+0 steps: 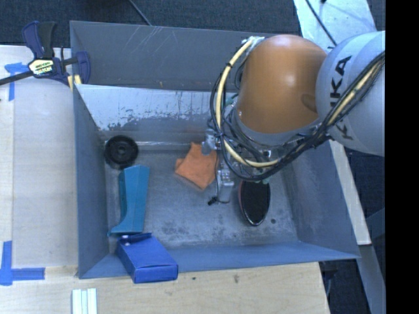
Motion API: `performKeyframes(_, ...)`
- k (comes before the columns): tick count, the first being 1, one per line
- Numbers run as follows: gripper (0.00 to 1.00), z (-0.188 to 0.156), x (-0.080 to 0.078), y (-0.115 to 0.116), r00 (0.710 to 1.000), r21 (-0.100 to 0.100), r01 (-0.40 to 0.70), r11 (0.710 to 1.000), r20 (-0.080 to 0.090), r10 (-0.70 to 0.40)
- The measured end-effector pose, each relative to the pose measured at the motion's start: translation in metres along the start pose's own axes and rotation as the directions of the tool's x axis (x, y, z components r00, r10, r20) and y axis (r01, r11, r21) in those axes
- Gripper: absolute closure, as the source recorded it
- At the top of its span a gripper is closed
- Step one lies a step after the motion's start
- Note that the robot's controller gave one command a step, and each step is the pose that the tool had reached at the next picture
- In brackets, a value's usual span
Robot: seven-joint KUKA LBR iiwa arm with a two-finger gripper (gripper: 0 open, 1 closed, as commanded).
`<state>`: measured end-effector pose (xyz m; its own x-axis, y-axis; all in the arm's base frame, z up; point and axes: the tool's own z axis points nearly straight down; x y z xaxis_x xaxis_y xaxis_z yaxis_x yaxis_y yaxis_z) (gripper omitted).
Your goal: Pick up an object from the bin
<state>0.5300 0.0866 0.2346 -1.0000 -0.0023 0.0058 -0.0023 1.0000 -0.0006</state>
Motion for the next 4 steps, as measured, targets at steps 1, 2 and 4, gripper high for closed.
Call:
performKeyframes(1, 0.00, -0.003, 0.000, 0.000, 1.000, -0.001, -0.001, 1.000, 0.004, 0.001)
performKeyframes(2, 0.00, 0.009, 0.009, 0.006, 0.994, 0.001, 0.112, 0.994, 0.012, -0.112)
performKeyframes(4, 0.00, -0.008, 0.000, -0.006, 0.951, 0.000, 0.310, 0.951, 0.000, -0.310)
